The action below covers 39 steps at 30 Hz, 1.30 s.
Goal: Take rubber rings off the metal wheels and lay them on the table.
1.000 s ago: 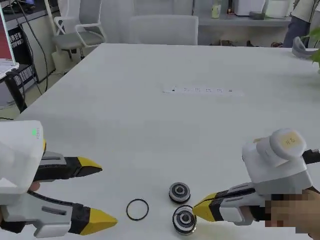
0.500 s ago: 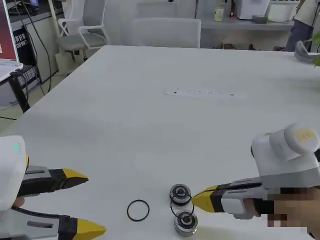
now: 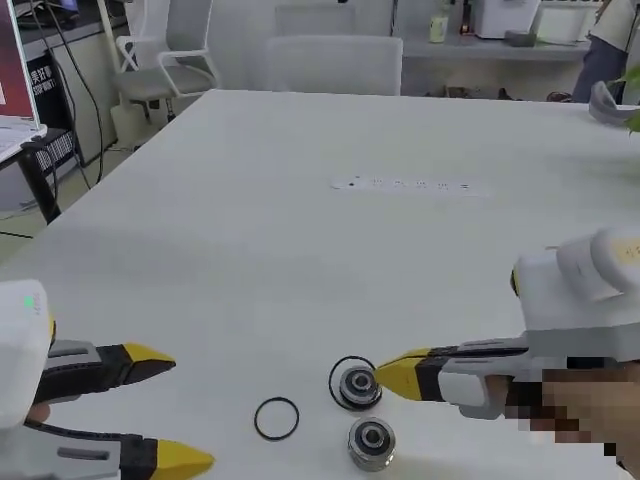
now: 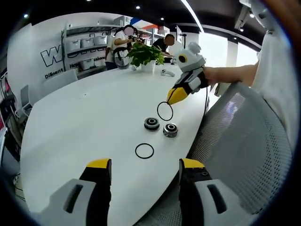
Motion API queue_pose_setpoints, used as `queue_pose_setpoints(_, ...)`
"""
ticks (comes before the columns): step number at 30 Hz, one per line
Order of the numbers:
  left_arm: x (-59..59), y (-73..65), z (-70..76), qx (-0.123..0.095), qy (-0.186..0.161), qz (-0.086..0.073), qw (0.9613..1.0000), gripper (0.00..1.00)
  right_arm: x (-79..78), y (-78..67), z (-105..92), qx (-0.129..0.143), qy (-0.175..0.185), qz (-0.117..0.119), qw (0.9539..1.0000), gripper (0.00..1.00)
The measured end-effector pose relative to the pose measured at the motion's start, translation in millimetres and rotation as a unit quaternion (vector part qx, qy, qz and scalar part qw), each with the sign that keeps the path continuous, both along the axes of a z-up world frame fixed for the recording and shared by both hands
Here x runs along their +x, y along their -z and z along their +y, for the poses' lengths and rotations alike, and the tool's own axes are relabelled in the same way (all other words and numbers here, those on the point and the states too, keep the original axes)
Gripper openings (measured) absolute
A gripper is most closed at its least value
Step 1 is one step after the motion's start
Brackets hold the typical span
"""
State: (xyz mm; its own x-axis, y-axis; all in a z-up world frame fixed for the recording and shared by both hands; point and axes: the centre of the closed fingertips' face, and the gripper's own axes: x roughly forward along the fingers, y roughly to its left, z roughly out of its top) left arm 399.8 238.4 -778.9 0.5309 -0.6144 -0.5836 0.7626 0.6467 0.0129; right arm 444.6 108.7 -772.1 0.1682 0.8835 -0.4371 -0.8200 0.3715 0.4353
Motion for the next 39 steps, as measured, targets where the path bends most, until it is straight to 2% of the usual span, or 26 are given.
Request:
queue_pose_setpoints(12,-1.6,2.8,-0.6,0.009,0.005,0.001,1.0,0.56,-7.6,-10.8,20.1,0.0,-0.023,-0.026,0.9994,0.0)
queue_pose_setpoints(20,-2.3,3.7,-1.0,0.012,0.007,0.002,0.9999,0.56,-14.6,-11.5,29.9,-0.008,-0.042,-0.039,0.9983,0.0)
queue_pose_setpoints(29,-2.0,3.8,-0.9,0.012,0.007,0.001,0.9999,0.56,-21.6,-5.1,38.9,-0.025,-0.062,-0.048,0.9966,0.0)
queue_pose_setpoints(33,-2.0,3.9,-1.0,0.011,0.008,0.001,0.9999,0.56,-26.6,-3.0,42.7,-0.028,-0.072,-0.044,0.9961,0.0)
queue_pose_setpoints(39,-1.1,2.9,-0.9,0.005,0.005,-0.001,1.0,0.56,-28.1,1.1,47.3,-0.05,-0.084,-0.052,0.9939,0.0)
